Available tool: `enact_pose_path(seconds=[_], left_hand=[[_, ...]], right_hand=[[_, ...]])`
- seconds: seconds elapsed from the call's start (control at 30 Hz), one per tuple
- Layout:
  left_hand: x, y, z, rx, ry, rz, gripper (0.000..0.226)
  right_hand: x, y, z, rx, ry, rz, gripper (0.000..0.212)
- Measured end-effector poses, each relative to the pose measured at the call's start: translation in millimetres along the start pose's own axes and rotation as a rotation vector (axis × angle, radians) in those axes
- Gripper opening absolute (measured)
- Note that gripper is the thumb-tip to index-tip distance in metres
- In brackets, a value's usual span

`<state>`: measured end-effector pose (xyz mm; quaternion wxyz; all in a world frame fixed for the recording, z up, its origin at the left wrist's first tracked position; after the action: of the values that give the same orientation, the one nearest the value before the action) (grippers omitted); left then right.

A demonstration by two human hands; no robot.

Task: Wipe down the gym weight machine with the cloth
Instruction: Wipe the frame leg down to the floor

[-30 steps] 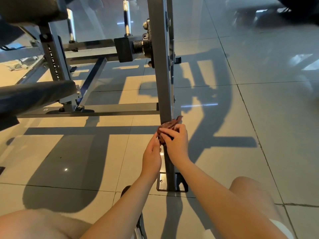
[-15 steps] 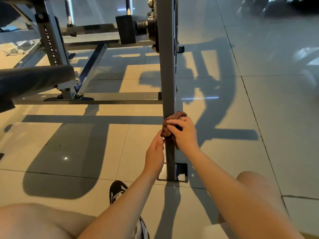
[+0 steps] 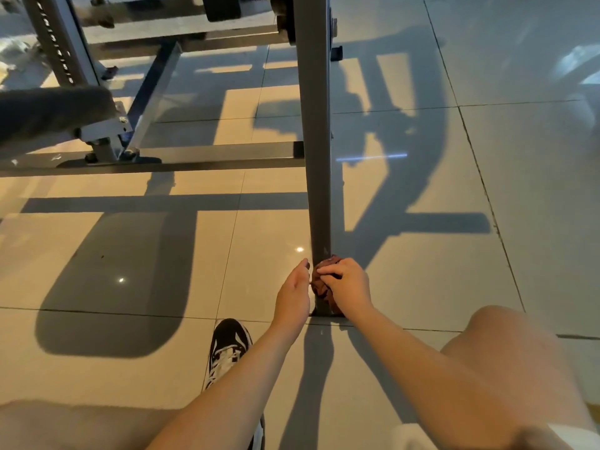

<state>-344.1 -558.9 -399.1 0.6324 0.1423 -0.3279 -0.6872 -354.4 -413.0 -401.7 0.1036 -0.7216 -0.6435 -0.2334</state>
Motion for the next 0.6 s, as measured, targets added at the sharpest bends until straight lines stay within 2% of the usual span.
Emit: enact_pose_path(seconds=[0.17,0.27,0.43,0.53,0.6], left_hand=[[6.9,-8.8,4.7,-0.034,0.071,0.026,0.039],[-5.1,-9.1,4.6,-0.053,0.07,-0.013,0.035],[-16.5,-13.2,-33.6,0.018,0.053,-0.042,0.037],[-18.7,-8.4,-49.5,0.056,0.037,-0.054,0.04],[-19.2,-3.9,-46.3,0.047,0.029,-0.051,0.04]], right_hand=[[20.6,-8.1,-40.1,0.184,-0.22,0.174,0.016],[11.2,-13.8,-28.5,0.124,-0.31,0.181,0.013],[-14.2,-1.1,17.5,-0.029,-0.291,0.062,0.011],[-21.3,9.4,34.2,-0.068,-0.055,-0.03,0.015],[-12.3,15.1,35.8,-0.078,-0.035,0.001,0.017]])
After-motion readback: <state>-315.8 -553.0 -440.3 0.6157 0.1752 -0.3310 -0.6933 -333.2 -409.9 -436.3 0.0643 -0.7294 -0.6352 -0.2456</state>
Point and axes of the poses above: each hand's wrist, its own y-axis away from the middle knuckle, its own x-axis out of the back of the hand, z = x × y, the point moved 10 cm from there along -y, towards the middle knuckle, and after that the axes turned 11 degrees about x, right-handed, at the moved point
